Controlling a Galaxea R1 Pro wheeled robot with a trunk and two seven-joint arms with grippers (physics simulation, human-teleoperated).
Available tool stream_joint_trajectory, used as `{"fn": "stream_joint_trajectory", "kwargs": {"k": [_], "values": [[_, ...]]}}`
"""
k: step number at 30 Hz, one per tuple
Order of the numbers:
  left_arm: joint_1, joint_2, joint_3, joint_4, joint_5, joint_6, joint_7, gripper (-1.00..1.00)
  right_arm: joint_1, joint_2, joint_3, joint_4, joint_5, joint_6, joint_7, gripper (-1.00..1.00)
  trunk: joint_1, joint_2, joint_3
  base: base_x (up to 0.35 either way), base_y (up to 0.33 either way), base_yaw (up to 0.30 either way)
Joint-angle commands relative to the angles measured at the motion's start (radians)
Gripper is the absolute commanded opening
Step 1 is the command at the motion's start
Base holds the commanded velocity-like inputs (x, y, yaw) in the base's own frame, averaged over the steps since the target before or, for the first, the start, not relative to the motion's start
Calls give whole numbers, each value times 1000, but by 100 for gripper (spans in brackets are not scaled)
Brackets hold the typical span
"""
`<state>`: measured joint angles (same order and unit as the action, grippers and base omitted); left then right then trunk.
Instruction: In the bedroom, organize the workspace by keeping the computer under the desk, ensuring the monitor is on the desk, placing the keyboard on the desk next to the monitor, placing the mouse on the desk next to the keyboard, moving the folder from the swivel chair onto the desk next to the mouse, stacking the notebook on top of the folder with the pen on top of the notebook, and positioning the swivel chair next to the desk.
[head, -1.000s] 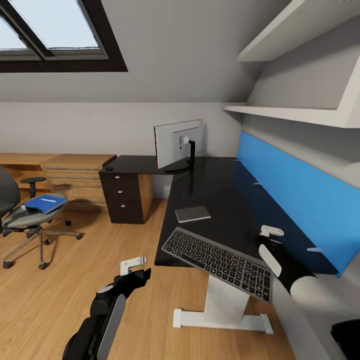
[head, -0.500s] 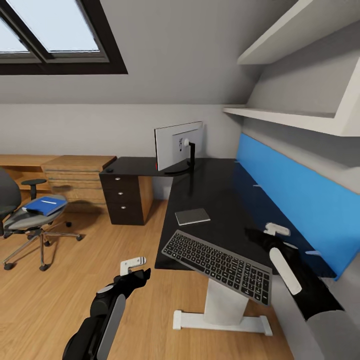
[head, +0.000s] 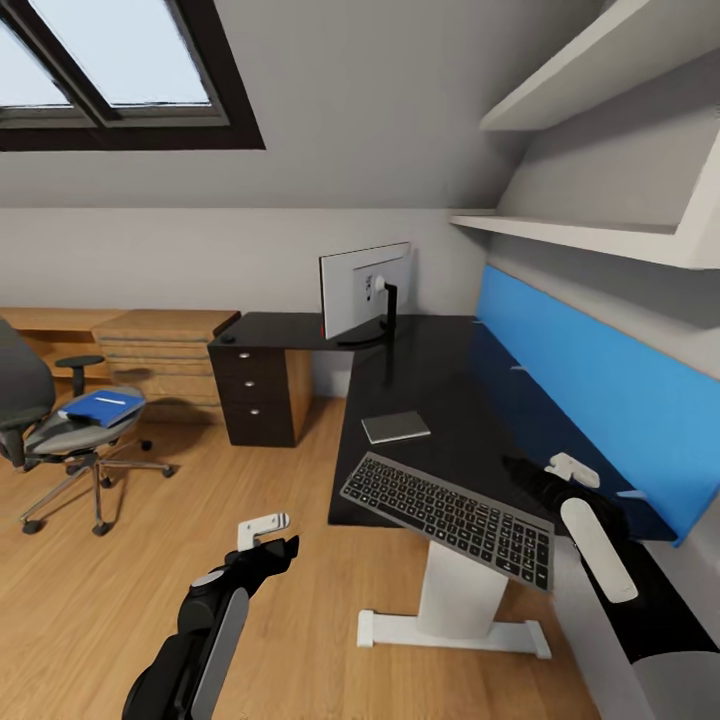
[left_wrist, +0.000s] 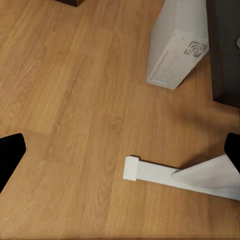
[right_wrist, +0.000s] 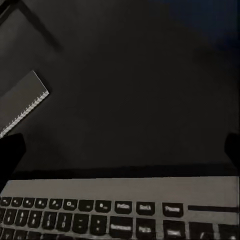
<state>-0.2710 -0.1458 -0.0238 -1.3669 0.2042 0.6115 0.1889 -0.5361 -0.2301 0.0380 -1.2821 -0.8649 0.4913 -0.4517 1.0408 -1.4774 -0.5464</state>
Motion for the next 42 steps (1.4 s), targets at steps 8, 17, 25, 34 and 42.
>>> {"fn": "stream_joint_trajectory", "kwargs": {"k": [8, 17, 25, 34, 42], "values": [[-1, -1, -1, -1, 10, 4, 9, 100, 8, -5, -25, -3, -6, -3, -9, 100, 0, -1, -1, -115, -73, 0], [-1, -1, -1, 0, 9, 4, 9, 100, 13, -6, -74, -2, -6, -1, -6, 100, 0, -1, -1, -95, -242, 0], [-1, 0, 3, -19, 11, -5, 8, 100, 14, -6, -94, 2, -10, 5, 1, 100, 3, -8, -4, -24, -51, 0], [-1, 0, 4, -35, 12, -28, 9, 100, 15, -7, -173, 52, -61, 29, 60, 100, 38, -71, -32, -3, -6, 0], [-1, 0, 4, -36, 12, -31, 9, 100, 15, -7, -302, 99, -143, 137, 118, 100, 69, -127, -58, 0, 0, 0]]}}
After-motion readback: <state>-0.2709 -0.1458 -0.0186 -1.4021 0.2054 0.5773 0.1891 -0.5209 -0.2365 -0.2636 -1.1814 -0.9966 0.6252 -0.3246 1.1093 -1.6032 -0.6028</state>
